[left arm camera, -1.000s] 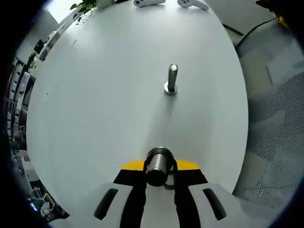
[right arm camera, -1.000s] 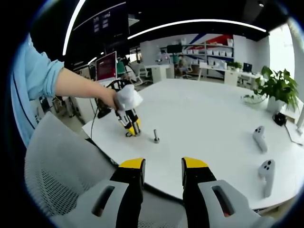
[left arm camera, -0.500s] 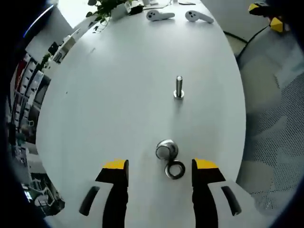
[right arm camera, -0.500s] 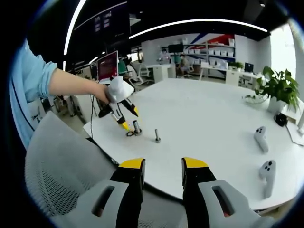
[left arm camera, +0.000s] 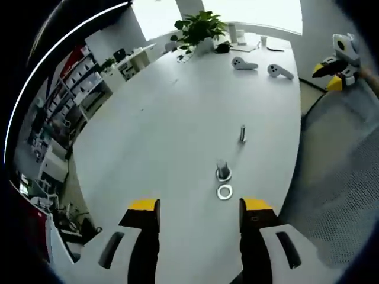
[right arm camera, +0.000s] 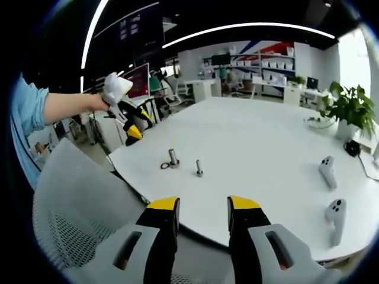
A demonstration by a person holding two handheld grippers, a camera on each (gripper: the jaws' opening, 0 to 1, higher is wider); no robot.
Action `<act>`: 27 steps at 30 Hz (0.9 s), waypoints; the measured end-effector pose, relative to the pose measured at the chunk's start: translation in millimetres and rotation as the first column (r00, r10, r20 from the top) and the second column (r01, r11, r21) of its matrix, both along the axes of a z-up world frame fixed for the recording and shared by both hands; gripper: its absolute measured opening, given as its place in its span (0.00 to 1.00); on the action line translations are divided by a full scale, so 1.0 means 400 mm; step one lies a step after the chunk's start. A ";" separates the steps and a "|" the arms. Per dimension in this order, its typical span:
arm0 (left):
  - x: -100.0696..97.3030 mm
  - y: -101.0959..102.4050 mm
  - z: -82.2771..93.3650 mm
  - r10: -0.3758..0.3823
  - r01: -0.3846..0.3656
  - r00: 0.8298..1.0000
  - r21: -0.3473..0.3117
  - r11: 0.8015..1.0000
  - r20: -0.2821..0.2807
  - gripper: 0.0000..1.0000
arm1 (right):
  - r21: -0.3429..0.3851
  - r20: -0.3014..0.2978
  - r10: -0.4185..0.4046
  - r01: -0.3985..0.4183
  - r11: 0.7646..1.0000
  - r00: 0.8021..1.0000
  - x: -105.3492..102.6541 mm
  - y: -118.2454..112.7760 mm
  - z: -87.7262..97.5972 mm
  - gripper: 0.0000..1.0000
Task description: Place the washer onto the threaded stud by aligning its center hole with the stud, sliding it down to the base, and recovering from edge contact or off-axis alignment until the washer reaches the visible bottom stop.
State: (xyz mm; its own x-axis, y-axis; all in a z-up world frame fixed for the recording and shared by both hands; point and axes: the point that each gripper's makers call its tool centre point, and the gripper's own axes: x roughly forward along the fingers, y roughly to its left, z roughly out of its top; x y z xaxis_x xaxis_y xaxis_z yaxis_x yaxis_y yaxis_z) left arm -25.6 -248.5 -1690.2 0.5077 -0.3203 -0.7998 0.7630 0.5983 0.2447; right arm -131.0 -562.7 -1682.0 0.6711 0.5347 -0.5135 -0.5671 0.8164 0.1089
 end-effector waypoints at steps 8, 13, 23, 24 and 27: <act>-0.059 0.068 0.046 0.122 -0.116 0.991 -0.098 0.988 0.052 0.51 | -0.012 -0.004 0.026 -0.026 1.000 1.000 -0.002 0.007 -0.001 0.35; -0.091 0.084 0.058 0.156 -0.145 0.985 -0.127 0.981 0.078 0.51 | -0.010 -0.003 0.021 -0.021 1.000 1.000 0.001 0.006 0.000 0.35; -0.100 0.079 0.046 0.158 -0.139 0.984 -0.184 0.973 0.089 0.53 | -0.014 -0.009 0.025 -0.025 1.000 1.000 -0.001 0.007 -0.003 0.35; -0.098 0.077 0.045 0.157 -0.138 0.984 -0.189 0.972 0.087 0.54 | -0.014 -0.009 0.025 -0.025 1.000 1.000 -0.001 0.007 -0.003 0.35; -0.095 0.069 0.033 0.147 -0.132 0.986 -0.176 0.976 0.076 0.54 | -0.019 -0.014 0.030 -0.030 0.999 0.999 -0.002 0.008 -0.005 0.35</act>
State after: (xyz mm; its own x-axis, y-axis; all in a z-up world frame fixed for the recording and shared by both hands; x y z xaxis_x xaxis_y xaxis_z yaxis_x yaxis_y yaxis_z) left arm -63.5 -221.0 -1677.2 0.6233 -0.3683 -0.6898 0.6488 0.7360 0.1933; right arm -131.6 -559.6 -1683.9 0.6479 0.5446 -0.5325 -0.5901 0.8010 0.1011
